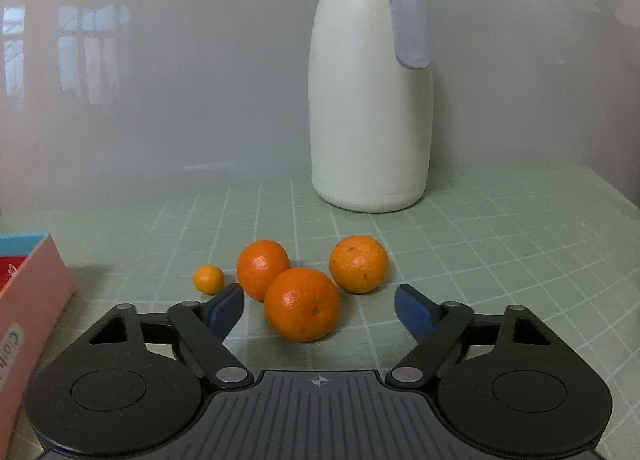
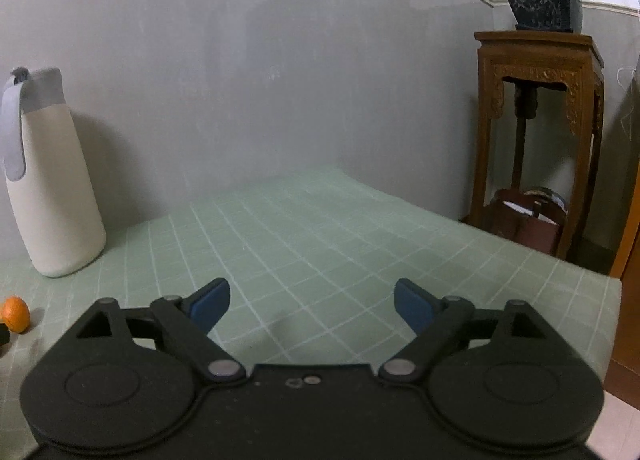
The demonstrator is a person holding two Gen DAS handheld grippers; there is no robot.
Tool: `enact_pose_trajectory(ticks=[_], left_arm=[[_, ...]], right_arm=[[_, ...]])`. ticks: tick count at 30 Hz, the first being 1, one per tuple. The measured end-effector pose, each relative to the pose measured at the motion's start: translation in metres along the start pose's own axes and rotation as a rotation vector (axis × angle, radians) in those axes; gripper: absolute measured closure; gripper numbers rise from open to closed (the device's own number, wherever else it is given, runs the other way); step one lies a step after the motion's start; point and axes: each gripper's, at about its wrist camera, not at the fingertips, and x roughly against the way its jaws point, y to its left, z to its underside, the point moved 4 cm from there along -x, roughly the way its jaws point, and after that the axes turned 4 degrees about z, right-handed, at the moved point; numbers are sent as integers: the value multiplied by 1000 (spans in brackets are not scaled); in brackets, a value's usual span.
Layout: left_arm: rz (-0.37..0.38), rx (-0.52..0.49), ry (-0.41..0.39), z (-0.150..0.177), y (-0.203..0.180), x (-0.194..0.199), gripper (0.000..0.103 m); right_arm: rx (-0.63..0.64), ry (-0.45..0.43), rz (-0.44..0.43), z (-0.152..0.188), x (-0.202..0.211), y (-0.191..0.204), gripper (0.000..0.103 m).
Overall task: Organize fruits
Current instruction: 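Withdraw the right tool while the left tool lowers onto a large mandarin and closes, then carry the mandarin with the left tool over the box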
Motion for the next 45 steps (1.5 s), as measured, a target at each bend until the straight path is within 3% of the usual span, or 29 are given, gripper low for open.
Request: enact_pose_trajectory(ticks=[2,4,9,17,31,45], left_arm=[[-2,18,2,0,1,0,27],[-5,25,4,0,0,0,41],[-15,60,40,-2,3,-10,60],[-5,74,52,-4,4,-18,60],[4,60,24,-7,10,9,61],[-55,105,-60,-31,67,64,61]], right_arm=[[-6,0,5,-1,2,-3,14],[-17,2,1,-4,0,-5,14],[-19,0,-2,-6,1,-7,14],[-22,-4,-7,-7,3,-11,14],[-22,-5,-29,-9,9,-6,14],[23,-6,-64,-5,16,16,14]])
